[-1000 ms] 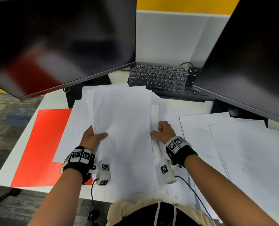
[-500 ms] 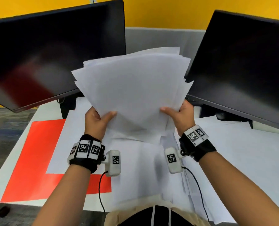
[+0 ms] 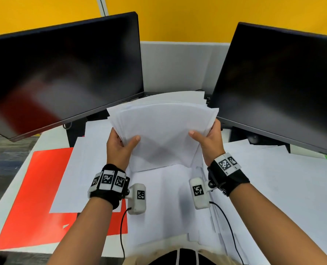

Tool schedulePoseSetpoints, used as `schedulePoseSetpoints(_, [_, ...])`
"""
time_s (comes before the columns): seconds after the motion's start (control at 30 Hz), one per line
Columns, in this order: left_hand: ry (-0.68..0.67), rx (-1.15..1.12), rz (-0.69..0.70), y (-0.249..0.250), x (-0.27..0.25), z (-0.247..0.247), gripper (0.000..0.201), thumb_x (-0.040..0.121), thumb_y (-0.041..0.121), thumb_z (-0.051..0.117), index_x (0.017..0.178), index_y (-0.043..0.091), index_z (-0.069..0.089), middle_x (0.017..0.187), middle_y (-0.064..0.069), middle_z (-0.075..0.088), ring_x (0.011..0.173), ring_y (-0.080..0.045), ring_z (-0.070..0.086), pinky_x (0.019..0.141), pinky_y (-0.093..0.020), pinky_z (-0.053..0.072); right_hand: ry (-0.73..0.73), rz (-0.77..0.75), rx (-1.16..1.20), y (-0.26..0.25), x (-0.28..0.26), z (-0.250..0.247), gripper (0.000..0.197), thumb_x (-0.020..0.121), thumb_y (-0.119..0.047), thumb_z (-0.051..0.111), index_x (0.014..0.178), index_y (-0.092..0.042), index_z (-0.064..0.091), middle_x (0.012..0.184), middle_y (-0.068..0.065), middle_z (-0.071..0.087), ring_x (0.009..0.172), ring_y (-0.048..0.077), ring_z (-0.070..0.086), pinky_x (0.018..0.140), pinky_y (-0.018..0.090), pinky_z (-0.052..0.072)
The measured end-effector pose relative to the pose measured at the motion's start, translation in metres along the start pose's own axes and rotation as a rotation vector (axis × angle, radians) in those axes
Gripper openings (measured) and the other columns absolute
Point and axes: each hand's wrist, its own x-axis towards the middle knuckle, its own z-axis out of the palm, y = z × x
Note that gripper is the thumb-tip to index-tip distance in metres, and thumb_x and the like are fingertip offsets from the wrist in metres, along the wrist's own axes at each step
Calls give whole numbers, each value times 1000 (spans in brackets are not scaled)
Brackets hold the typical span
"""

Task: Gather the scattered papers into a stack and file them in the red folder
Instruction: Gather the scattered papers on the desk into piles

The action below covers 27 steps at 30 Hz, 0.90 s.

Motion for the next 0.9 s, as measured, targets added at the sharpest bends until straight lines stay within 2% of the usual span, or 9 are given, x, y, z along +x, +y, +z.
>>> schedulePoseSetpoints(0.1, [-34,-17,-51,-1,2,-1,39,78,-5,68,108,19,59,105,0,69,91,-6,69,75,-21,55,12,31,-43,4,2,0,69,70,4,59,133,-10,32,112,2,56,105,26,56,82,33,50])
schedulePoseSetpoints(0.2, [-70,-54,-117,-5,-1,0,41,69,-1,74,103,19,63,94,4,73,84,-8,71,69,-21,55,29,19,-114,9,-1,1,71,73,16,51,134,-14,30,117,6,54,110,31,55,88,42,51])
schedulePoseSetpoints(0.33, [-76,-124,-167,-5,0,3,37,64,3,67,98,18,64,81,8,76,77,-9,72,66,-22,55,-21,-46,-116,7,-8,8,87,59,6,55,133,-29,27,130,8,48,118,30,51,92,47,51])
schedulePoseSetpoints(0.43, [-58,-174,-148,5,2,8,36,69,-3,67,98,17,63,77,7,75,72,-10,72,61,-22,56,-26,-73,-133,4,-9,10,89,60,5,53,138,-23,21,132,8,46,116,26,51,88,41,53])
schedulePoseSetpoints(0.53, [-25,-164,-90,18,7,11,29,72,-1,66,95,16,63,72,10,74,67,-5,71,57,-18,54,29,-91,-139,1,-5,9,71,72,14,47,135,-14,30,121,6,51,109,21,54,90,39,50])
schedulePoseSetpoints(0.63, [-25,-136,-14,29,10,12,27,70,5,65,95,14,63,74,13,74,71,-2,70,63,-16,53,50,-165,-133,-5,-5,6,57,81,14,41,127,-18,40,118,4,55,112,20,56,101,37,46])
schedulePoseSetpoints(0.7, [-12,-131,20,29,9,11,26,75,-2,67,95,14,62,75,14,74,73,-1,70,65,-15,53,24,-215,-128,-9,-7,5,53,82,8,43,126,-20,40,120,6,54,116,21,54,103,35,46])
schedulePoseSetpoints(0.83, [14,-127,30,22,5,9,36,76,-7,69,107,7,58,92,2,71,82,-5,69,72,-21,55,-28,-280,-137,-13,-13,2,61,73,2,49,128,-20,33,118,-1,49,105,8,55,86,20,49])
schedulePoseSetpoints(0.9, [-4,-106,23,16,6,8,45,73,-6,72,109,15,54,97,-2,63,82,-3,65,74,-20,55,0,-321,-173,-12,-13,0,70,74,4,51,137,-13,26,116,-11,45,99,-7,55,85,13,47])
